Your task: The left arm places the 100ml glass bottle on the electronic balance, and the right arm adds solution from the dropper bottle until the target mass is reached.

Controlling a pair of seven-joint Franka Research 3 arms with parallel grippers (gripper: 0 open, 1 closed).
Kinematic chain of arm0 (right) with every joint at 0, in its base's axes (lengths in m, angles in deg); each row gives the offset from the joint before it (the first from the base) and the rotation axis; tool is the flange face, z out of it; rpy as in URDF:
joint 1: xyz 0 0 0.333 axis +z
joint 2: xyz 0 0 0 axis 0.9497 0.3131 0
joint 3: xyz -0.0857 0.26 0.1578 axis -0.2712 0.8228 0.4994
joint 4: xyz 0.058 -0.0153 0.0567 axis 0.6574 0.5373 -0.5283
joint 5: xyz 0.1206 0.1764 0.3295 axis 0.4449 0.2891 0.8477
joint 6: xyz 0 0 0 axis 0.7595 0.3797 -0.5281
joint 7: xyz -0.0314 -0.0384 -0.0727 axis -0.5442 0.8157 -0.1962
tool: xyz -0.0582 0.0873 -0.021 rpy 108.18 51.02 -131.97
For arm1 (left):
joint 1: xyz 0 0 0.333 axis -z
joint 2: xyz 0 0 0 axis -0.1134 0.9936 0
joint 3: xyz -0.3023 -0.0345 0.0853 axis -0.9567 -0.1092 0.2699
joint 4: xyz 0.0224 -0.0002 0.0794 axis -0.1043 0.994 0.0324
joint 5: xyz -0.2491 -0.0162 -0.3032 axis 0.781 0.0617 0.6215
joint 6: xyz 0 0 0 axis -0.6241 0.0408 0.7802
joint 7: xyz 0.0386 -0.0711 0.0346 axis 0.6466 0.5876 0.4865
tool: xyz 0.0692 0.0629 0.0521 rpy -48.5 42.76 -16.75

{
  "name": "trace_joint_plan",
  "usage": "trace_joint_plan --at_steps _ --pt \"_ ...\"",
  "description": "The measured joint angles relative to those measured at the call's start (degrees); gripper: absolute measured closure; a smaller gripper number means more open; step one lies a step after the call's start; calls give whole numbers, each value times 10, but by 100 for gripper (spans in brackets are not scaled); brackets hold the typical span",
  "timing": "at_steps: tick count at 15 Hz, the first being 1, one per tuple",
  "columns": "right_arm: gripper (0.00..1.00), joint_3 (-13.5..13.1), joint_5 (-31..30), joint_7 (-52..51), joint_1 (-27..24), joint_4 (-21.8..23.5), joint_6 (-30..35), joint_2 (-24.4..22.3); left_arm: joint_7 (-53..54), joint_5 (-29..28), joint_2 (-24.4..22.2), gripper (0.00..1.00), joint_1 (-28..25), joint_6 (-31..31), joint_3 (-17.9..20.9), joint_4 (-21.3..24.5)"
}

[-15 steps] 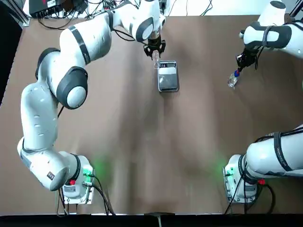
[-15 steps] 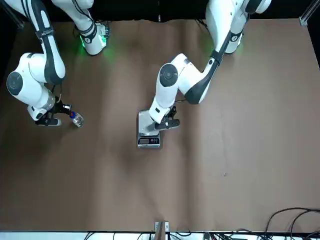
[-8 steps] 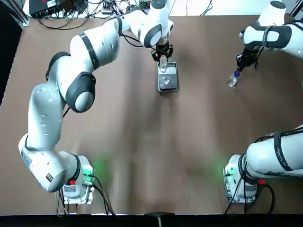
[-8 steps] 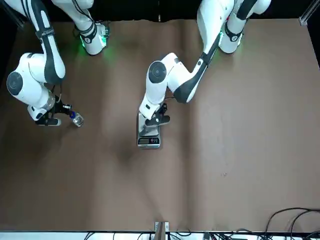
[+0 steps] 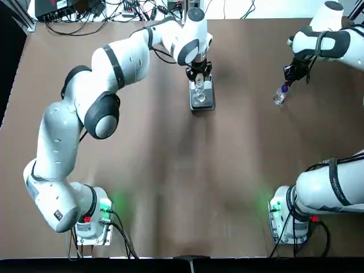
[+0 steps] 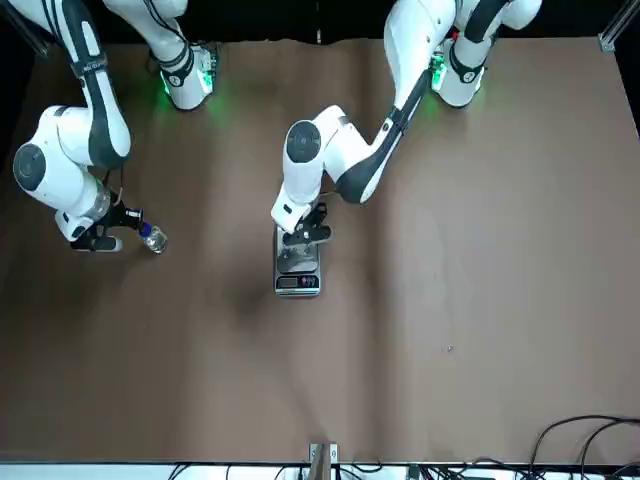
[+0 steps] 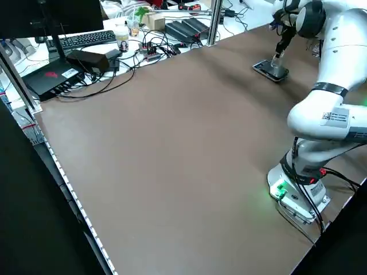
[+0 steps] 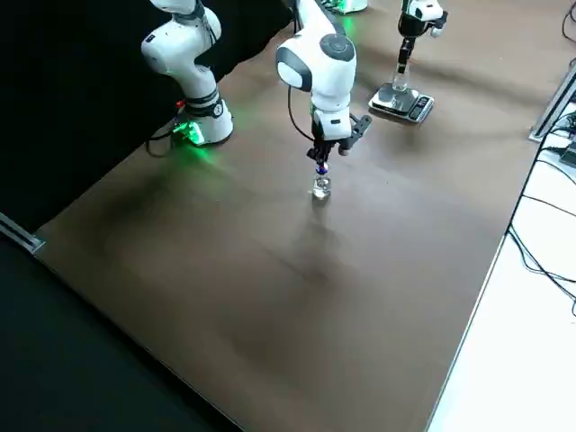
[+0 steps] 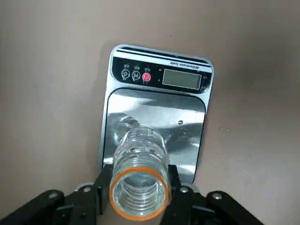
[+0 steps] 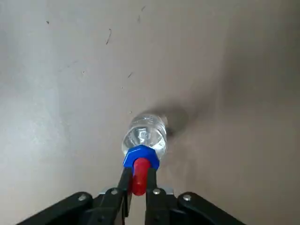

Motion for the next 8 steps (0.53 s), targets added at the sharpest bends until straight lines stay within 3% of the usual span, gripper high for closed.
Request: trace_joint_plan --at_steps 8 --pt "85 0 0 0 -1 -8 13 0 -9 0 22 49 19 -39 30 -5"
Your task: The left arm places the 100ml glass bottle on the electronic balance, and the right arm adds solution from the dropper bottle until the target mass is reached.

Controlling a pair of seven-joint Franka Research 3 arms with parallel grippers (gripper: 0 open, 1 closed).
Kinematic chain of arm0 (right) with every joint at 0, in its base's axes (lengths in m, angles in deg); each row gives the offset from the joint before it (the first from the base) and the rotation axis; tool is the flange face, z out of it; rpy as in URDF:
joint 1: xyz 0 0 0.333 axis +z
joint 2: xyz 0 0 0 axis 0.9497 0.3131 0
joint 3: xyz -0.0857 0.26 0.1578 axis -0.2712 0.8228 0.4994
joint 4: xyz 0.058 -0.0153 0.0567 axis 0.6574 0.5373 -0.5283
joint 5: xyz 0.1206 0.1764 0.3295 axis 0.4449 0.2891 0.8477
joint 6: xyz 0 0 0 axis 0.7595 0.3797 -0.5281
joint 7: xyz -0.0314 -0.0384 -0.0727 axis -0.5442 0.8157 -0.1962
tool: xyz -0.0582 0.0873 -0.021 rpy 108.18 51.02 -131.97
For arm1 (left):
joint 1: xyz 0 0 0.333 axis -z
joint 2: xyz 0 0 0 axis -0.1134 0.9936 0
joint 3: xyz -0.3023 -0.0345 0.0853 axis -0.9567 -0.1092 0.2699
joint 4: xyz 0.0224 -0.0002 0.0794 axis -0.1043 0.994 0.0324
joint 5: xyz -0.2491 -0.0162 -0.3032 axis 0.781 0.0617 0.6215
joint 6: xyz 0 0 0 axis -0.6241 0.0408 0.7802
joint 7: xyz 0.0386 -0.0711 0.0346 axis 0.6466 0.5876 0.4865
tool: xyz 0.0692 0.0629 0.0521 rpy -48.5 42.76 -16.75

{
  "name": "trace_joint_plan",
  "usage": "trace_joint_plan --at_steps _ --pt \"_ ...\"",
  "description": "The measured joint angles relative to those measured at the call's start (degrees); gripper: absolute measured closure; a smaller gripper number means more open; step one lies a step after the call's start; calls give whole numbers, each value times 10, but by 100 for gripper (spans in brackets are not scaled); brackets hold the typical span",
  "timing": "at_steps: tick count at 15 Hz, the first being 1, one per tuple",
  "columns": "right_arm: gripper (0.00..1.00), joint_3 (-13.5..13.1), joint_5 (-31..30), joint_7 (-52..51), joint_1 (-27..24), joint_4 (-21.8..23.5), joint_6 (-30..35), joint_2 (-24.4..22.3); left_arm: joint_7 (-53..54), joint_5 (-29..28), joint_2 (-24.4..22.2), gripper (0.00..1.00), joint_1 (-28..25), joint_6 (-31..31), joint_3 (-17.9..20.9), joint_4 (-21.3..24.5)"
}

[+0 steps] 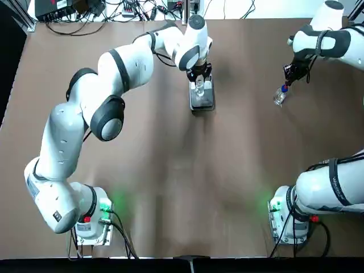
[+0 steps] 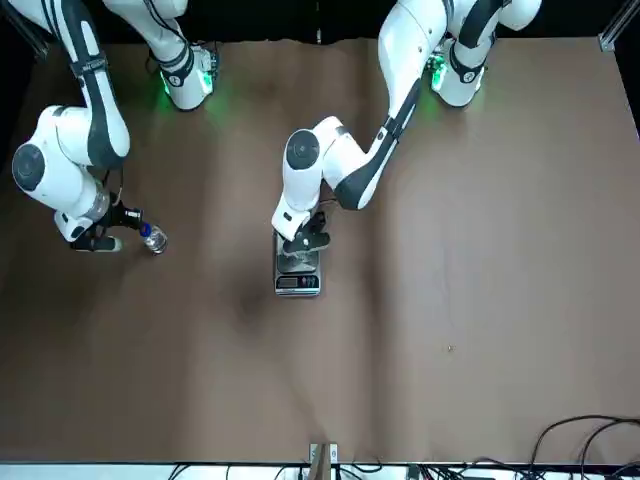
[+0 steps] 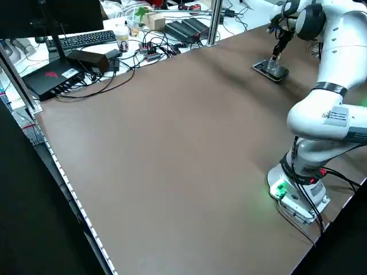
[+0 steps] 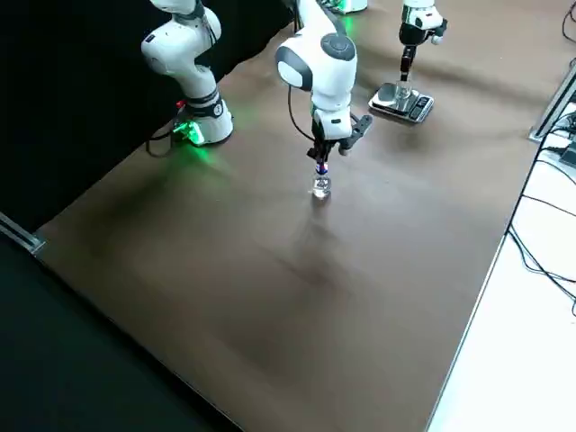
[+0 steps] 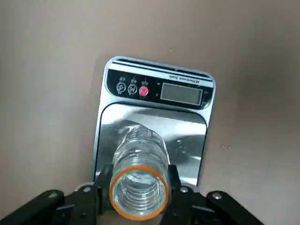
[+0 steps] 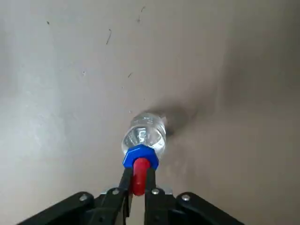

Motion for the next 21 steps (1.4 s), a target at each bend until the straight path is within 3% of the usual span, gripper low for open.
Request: trace_joint_plan --at_steps 2,7,10,16,21 --pt "85 0 0 0 -1 -16 24 0 0 0 1 38 0 -14 1 -1" --pt "86 0 0 0 -3 -29 44 0 -4 0 0 26 0 -18 3 -9" --pt "86 0 0 0 -3 -40 65 -1 -10 0 0 2 -1 -18 5 -12" --pt "86 0 0 1 -3 -82 123 -4 0 0 -40 0 -61 3 15 -20" --pt "87 0 0 1 -3 -94 143 -7 68 0 -116 0 -145 99 14 -22"
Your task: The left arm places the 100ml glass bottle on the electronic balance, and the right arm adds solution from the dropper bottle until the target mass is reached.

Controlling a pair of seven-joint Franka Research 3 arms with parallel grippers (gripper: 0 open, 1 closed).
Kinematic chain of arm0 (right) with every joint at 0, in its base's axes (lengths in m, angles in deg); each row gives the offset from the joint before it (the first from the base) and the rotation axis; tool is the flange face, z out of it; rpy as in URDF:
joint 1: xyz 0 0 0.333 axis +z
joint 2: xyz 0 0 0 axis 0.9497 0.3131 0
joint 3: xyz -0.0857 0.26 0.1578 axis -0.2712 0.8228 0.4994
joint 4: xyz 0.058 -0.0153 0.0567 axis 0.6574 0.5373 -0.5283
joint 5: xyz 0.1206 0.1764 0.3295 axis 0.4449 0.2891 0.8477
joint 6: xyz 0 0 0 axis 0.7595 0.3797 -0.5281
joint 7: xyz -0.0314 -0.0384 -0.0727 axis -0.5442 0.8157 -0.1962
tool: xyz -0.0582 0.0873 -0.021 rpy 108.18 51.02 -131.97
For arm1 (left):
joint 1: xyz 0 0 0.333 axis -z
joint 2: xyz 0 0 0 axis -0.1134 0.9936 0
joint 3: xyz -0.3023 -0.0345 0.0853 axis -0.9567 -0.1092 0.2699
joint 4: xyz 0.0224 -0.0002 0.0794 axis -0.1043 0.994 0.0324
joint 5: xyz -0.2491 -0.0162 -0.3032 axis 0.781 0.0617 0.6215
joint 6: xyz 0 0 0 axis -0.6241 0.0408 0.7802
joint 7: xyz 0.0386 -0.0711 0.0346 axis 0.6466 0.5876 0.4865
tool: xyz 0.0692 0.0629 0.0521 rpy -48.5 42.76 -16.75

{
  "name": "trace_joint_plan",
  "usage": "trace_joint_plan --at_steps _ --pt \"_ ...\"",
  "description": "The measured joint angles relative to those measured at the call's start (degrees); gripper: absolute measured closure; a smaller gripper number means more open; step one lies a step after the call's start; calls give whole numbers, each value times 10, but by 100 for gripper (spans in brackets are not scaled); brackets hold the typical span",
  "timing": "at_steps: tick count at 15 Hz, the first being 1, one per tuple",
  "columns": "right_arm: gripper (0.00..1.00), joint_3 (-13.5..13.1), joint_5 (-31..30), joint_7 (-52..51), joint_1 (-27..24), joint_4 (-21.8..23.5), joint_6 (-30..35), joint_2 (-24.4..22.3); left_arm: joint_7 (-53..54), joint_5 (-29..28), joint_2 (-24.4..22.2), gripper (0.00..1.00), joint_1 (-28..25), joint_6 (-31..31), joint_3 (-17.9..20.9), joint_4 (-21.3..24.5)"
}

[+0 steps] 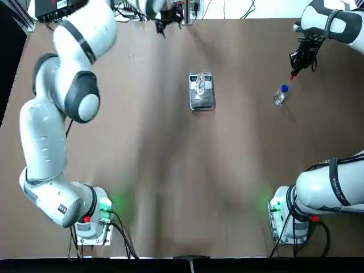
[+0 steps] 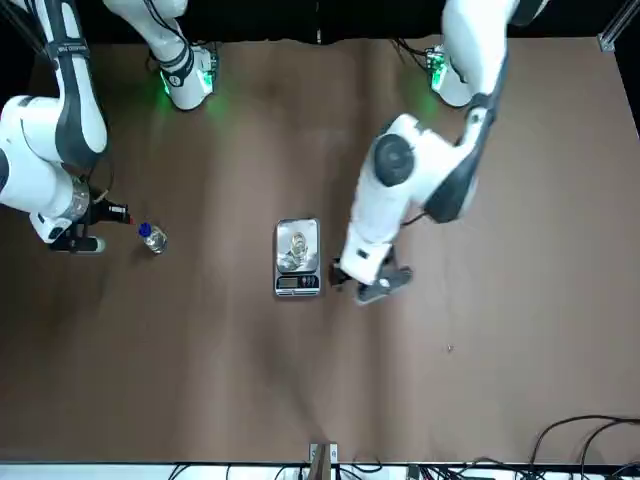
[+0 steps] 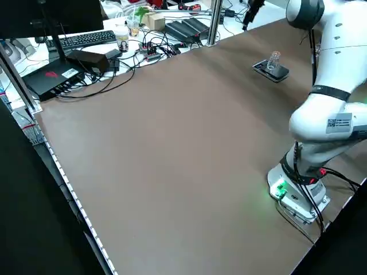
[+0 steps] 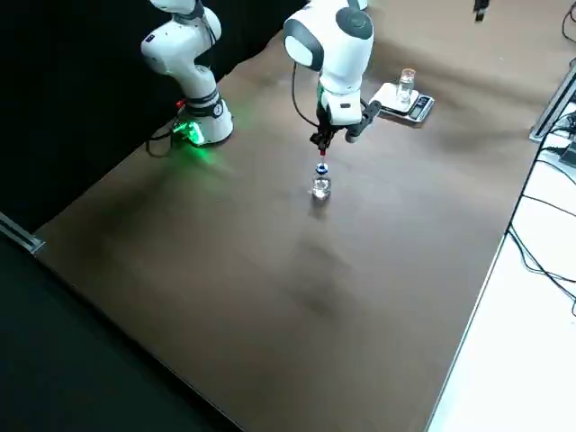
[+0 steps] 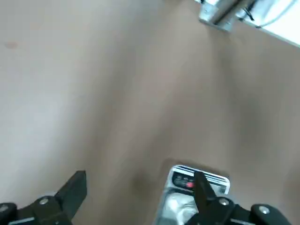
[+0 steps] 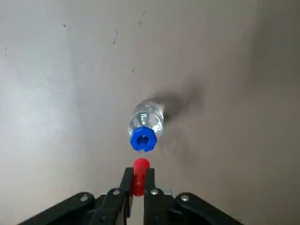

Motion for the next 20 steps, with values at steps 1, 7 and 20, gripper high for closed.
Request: trace_joint_plan --at_steps 1,7,20 --pt "87 0 0 0 0 -4 8 -1 21 0 -16 0 -19 26 0 0" --pt "87 0 0 0 0 -42 64 -3 221 0 -72 0 -131 151 -1 2" --pt "89 4 0 1 0 -109 158 -8 538 8 -236 0 -379 252 -90 150"
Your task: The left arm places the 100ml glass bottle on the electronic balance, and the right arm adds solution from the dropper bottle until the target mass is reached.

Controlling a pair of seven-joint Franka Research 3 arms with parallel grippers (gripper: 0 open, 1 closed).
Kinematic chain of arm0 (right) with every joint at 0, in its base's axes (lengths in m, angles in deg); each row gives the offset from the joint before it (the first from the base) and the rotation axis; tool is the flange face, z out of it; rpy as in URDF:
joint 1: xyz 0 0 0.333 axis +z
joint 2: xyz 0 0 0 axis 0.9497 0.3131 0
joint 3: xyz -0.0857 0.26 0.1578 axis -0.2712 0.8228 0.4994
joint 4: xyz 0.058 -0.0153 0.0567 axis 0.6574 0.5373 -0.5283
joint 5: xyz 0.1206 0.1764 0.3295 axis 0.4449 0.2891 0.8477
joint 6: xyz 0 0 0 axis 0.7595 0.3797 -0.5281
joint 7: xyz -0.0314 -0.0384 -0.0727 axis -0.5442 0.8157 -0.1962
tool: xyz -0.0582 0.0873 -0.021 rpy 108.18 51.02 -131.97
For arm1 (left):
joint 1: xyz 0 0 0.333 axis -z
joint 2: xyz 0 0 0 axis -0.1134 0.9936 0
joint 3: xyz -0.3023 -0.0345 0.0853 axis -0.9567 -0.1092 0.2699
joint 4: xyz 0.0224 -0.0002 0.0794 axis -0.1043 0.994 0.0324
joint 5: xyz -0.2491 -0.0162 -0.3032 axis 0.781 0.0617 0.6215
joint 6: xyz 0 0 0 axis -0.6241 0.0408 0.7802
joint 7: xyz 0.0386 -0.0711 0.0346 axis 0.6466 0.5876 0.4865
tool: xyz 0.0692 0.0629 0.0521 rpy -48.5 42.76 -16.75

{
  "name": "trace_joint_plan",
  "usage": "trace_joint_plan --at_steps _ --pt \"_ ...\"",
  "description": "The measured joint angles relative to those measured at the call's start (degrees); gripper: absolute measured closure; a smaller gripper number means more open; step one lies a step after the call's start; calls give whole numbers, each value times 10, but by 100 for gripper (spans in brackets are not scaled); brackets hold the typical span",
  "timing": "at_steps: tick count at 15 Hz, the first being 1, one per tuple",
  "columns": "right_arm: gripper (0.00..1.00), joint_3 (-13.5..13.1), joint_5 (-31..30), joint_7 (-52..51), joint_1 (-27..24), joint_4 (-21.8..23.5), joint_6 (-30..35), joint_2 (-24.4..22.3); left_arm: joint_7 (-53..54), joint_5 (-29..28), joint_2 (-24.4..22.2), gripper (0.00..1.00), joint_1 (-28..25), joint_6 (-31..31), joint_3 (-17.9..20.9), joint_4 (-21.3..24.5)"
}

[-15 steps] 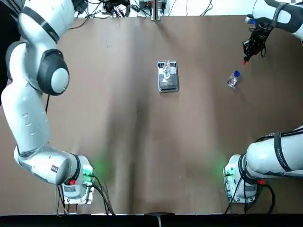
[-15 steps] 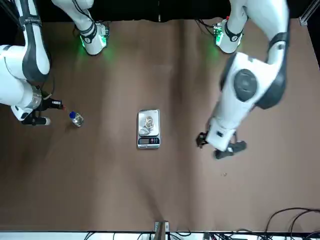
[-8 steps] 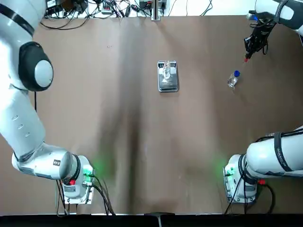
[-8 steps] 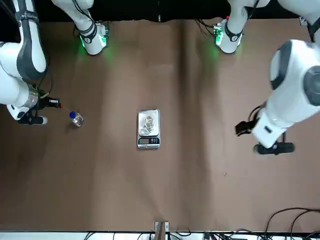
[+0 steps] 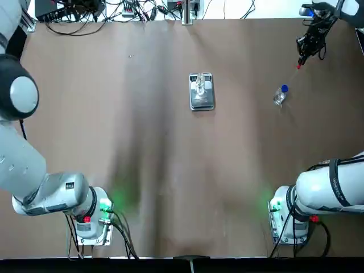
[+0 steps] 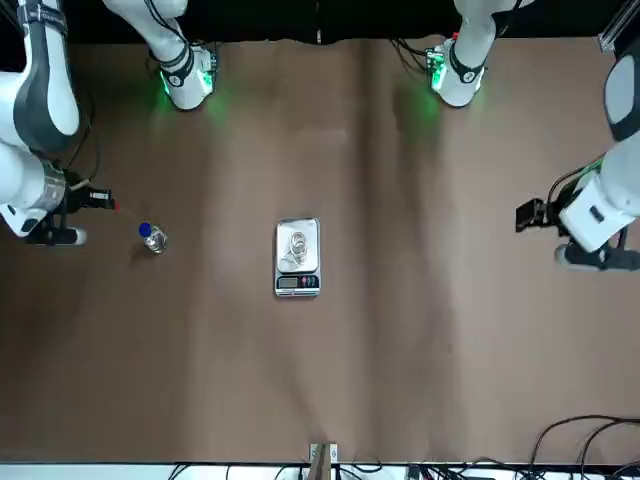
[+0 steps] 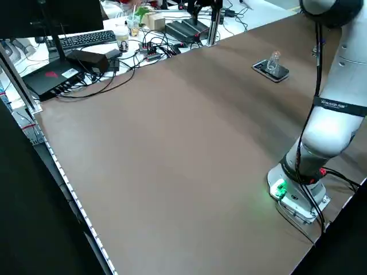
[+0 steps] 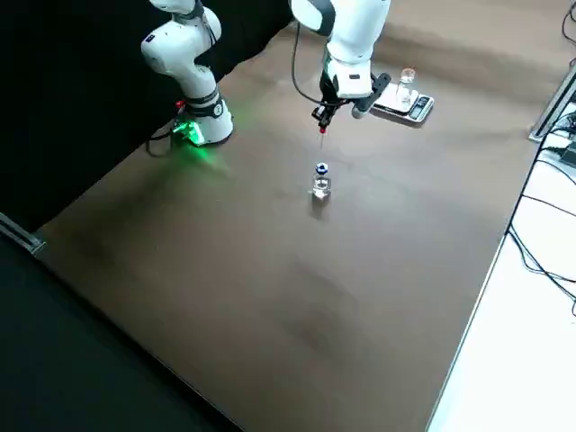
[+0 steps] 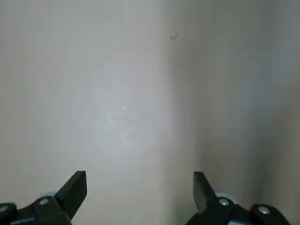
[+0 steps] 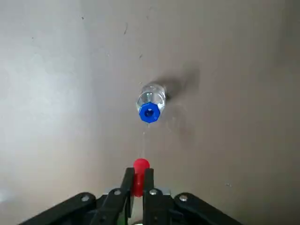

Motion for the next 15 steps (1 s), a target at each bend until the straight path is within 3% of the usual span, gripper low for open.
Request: trace_joint_plan --at_steps 6,15 --pt "89 5 0 21 7 -26 25 0 1 0 -60 0 -10 0 -4 21" --pt "89 8 2 66 38 -65 61 -1 -21 0 -63 0 -1 -4 -14 28"
